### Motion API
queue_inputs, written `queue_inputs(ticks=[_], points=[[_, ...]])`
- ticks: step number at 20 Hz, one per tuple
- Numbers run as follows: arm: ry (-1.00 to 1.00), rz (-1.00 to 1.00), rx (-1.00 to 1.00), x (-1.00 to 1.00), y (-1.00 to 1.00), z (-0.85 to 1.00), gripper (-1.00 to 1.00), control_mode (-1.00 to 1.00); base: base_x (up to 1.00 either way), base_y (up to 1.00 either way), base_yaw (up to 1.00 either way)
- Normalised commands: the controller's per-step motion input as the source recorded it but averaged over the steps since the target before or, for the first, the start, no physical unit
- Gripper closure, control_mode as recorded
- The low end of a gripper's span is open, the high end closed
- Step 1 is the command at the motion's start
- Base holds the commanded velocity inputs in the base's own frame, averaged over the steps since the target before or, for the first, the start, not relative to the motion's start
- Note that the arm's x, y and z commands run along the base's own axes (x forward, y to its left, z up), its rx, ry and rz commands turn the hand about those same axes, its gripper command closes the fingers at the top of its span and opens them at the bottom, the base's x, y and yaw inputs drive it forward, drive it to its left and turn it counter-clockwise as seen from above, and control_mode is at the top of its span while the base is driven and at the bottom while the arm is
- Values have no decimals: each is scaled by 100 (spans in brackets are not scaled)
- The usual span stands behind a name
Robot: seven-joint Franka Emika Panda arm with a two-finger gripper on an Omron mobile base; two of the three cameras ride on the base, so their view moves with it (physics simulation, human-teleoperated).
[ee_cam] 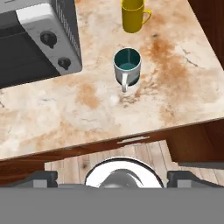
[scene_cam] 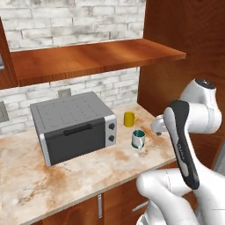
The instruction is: Clear the mugs and bowl far away from the sink.
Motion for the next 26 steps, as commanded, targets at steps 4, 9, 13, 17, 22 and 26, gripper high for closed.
queue_inputs(ticks=[4,9,13,17,22,26], points=[[-14,0,0,-100,0,62,-100,-100,0,0,0],[-6,0,1,-62,0,74,-100,-100,0,0,0],[-1,0,1,-47,0,87,-100,-100,0,0,0],[-4,-3,0,-41,-1,91,-100,-100,0,0,0],[-4,-2,-1,-34,-1,30,-100,100,-11,-10,-1],[0,0,0,0,0,0,-100,100,-6,-35,-62]])
